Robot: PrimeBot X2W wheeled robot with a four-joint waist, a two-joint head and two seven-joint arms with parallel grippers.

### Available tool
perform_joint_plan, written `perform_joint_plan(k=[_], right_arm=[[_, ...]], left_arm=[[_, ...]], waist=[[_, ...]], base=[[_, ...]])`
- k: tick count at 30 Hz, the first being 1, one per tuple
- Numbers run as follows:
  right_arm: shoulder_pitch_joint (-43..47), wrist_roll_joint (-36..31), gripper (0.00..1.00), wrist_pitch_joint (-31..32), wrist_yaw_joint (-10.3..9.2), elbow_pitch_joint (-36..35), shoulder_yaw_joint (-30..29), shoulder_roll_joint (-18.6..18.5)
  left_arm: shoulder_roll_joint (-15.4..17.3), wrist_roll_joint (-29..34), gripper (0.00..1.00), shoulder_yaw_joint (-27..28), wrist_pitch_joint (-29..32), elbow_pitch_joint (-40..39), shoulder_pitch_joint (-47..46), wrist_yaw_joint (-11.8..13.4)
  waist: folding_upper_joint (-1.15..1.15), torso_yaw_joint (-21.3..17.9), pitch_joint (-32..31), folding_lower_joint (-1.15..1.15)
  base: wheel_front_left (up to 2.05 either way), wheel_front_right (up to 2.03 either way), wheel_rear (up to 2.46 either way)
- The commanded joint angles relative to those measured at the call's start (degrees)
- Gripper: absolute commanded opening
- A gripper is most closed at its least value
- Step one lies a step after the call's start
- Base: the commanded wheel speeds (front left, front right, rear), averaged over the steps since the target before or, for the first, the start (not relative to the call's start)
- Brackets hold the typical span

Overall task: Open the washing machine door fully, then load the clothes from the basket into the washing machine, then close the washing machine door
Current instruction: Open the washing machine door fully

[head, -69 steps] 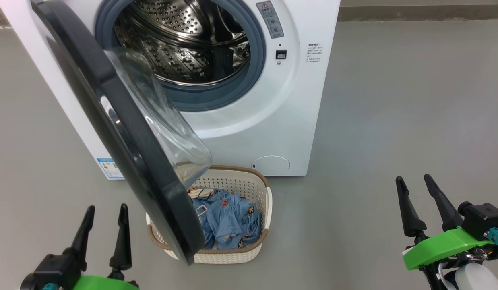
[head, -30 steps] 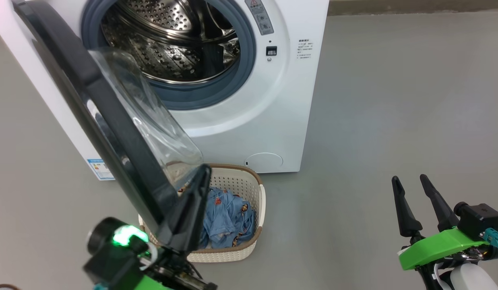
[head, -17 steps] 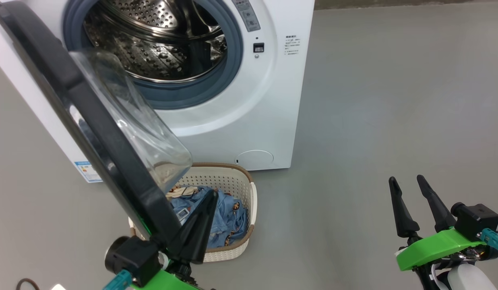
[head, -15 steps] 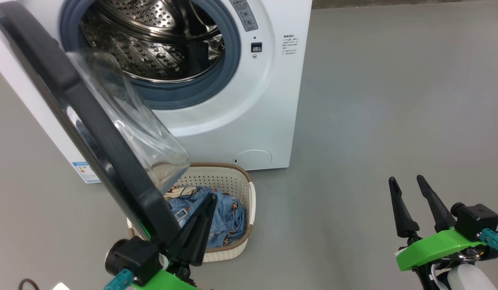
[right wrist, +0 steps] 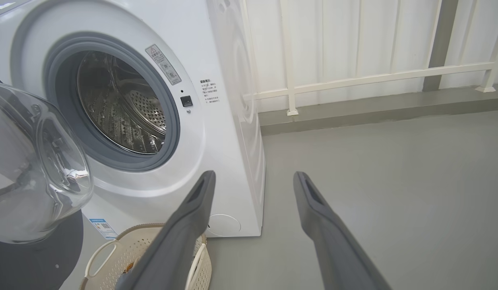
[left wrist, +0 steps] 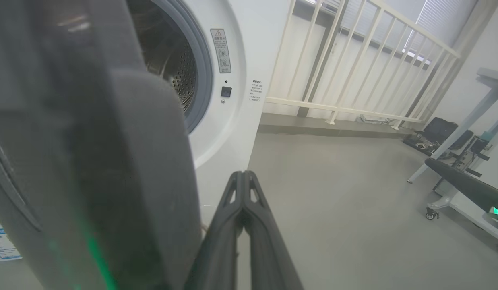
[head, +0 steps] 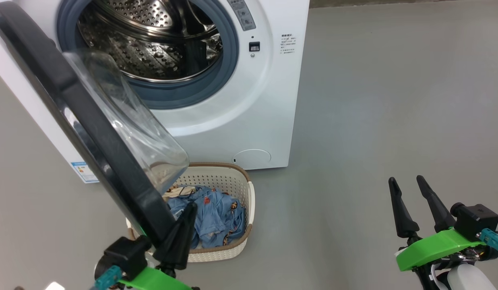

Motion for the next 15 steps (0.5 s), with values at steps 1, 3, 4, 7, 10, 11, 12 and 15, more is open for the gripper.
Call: perform_joint_plan(k=[1, 3, 4, 7, 10, 11, 12, 15], right_arm=[[-1.45, -0.60, 1.00, -0.54, 0.26, -1.12, 1.01, -0.68], [-1.45, -0.66, 1.00, -0.54, 0.26, -1.07, 1.01, -0.61], [-1.44, -0.67, 1.00, -0.54, 0.26, -1.07, 0.94, -0.59], [-1.36, -0.66, 1.00, -0.54, 0.26, -1.07, 0.74, -0.60], [-1.36, -0.64, 1.00, -0.54, 0.26, -0.90, 0.58, -0.58], [-1.40, -0.61, 1.00, -0.54, 0.26, -0.81, 0.62, -0.55], [-1.45, -0.58, 1.00, -0.54, 0.26, -0.72, 0.68, -0.51], [-1.54, -0.56, 1.00, -0.54, 0.26, -0.54, 0.76, -0.36]], left_arm=[[0.36, -0.57, 0.00, 2.94, -0.73, -0.49, -3.11, 0.81], [0.40, -1.16, 0.00, 3.84, -0.99, -0.13, -3.53, 1.35], [0.50, -1.27, 0.00, 3.99, -0.99, -0.01, -3.51, 1.44], [0.56, -1.63, 0.00, 4.19, -1.00, 0.24, -3.33, 1.54], [0.65, -2.22, 0.00, 4.64, -1.13, 0.57, -3.16, 1.71], [0.72, -2.34, 0.00, 4.82, -1.22, 0.63, -3.13, 1.81], [0.77, -2.51, 0.00, 5.02, -1.29, 0.67, -3.07, 1.91], [1.08, -2.93, 0.00, 5.52, -1.35, 0.77, -2.91, 2.15]], waist=[[0.00, 0.30, 0.10, 0.00], [0.00, 0.74, 0.13, 0.00], [0.00, 0.92, 0.16, 0.00], [0.00, 1.51, 0.25, 0.00], [0.00, 2.63, 0.39, 0.00], [0.00, 3.06, 0.42, 0.00], [0.00, 3.49, 0.44, 0.00], [0.00, 4.88, 0.48, 0.00]], base=[[0.00, 0.00, 0.00], [0.00, 0.00, 0.00], [0.00, 0.00, 0.00], [0.00, 0.00, 0.00], [0.00, 0.00, 0.00], [0.00, 0.00, 0.00], [0.00, 0.00, 0.00], [0.00, 0.00, 0.00]])
